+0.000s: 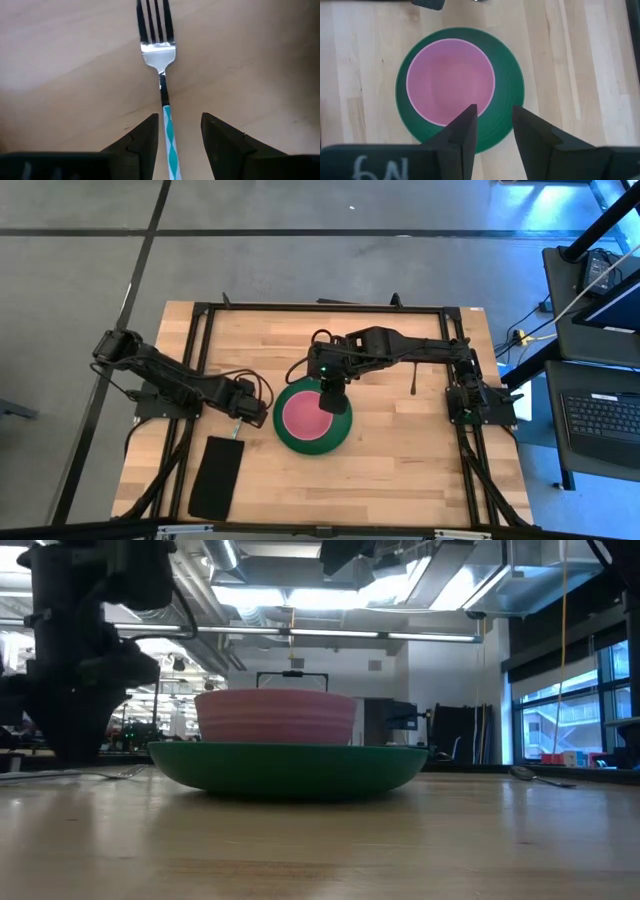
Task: Set table place
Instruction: Put the silver fork on the left side of the green plate
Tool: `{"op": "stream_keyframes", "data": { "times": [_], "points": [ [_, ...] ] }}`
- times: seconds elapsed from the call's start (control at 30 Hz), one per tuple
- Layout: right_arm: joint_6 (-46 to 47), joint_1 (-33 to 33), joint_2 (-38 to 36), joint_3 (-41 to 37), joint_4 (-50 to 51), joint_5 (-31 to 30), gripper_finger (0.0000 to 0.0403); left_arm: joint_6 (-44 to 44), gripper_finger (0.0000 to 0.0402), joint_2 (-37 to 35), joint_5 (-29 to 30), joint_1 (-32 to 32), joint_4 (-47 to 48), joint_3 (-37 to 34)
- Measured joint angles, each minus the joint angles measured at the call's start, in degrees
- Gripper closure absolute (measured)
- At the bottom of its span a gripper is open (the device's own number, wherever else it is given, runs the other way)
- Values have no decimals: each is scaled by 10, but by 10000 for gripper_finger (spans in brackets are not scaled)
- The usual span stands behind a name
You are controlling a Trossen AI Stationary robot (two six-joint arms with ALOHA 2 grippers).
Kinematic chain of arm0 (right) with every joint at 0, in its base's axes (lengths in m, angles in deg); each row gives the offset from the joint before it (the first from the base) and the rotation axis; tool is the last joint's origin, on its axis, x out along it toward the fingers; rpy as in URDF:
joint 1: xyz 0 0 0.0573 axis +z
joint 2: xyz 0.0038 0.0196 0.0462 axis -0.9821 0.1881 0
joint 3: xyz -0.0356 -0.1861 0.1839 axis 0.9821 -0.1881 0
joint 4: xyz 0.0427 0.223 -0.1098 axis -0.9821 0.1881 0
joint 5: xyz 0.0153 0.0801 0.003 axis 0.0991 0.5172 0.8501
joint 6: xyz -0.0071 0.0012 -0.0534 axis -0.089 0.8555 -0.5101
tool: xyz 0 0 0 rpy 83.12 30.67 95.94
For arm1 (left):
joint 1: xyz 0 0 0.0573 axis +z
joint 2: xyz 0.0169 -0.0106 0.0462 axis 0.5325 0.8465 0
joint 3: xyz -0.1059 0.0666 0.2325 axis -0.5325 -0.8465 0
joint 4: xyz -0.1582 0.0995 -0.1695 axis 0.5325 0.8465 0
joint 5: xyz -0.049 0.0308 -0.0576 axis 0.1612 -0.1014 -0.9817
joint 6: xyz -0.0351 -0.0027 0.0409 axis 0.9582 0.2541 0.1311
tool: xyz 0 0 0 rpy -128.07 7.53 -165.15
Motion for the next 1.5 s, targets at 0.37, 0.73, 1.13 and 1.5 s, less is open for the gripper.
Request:
{"op": "stream_keyframes", "data": {
  "times": [0.37, 0.73, 1.13, 1.5],
  "points": [
    [0, 0, 0, 0, 0, 0, 278, 16, 305, -1, -2, 0, -30, -40],
    [0, 0, 0, 0, 0, 0, 278, 74, 390, -24, -35, 0, -57, -28],
    [0, 0, 0, 0, 0, 0, 278, 192, 396, -35, 37, 0, -12, 59],
    [-23, 0, 0, 0, 6, 0, 278, 251, 393, 51, 31, 0, -52, 60]
  ]
}}
